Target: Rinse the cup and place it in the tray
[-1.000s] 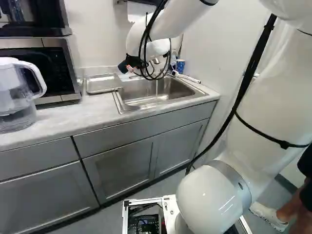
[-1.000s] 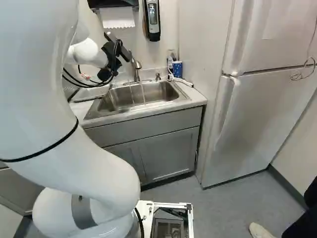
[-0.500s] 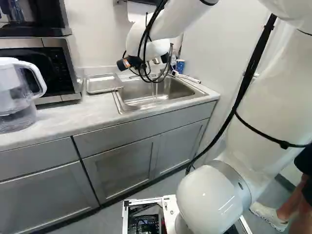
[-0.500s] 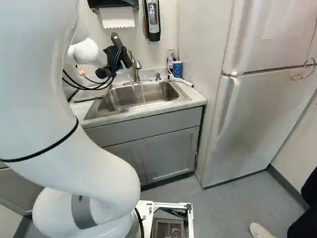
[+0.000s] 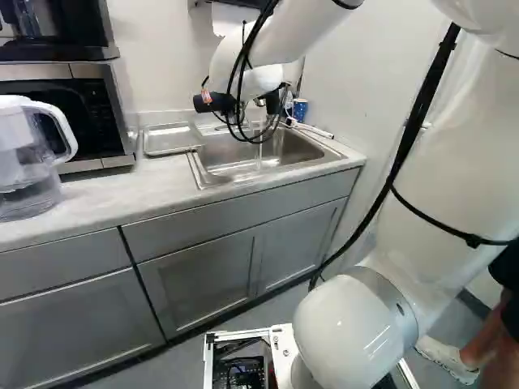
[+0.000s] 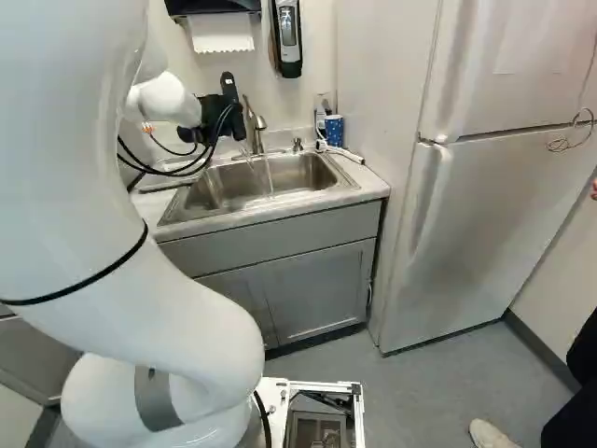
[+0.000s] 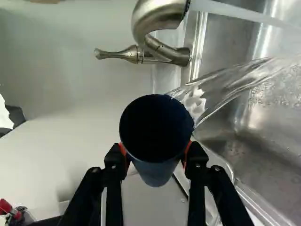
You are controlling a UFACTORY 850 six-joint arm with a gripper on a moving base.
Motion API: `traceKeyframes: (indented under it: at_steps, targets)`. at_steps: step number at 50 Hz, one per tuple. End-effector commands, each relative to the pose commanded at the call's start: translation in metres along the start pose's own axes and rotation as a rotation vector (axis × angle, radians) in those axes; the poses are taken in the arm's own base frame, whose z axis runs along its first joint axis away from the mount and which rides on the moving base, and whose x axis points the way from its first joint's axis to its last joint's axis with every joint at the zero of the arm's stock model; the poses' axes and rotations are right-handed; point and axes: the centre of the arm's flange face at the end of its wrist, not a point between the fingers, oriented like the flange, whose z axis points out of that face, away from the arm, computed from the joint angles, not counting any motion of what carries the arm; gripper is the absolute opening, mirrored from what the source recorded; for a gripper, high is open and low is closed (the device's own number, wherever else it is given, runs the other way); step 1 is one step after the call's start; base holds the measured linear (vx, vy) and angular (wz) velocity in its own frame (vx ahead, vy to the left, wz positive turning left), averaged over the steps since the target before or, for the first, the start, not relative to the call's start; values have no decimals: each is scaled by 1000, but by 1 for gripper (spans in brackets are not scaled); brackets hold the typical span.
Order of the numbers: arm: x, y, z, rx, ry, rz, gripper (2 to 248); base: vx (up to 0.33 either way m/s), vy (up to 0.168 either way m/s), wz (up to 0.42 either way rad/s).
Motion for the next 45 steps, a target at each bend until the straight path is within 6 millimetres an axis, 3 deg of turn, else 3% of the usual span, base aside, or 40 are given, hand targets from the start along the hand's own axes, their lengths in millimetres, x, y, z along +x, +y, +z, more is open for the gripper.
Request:
traceKeyframes:
  at_steps: [45]
  targets:
    - [0, 0, 0, 0, 0, 473, 124, 0, 0, 0]
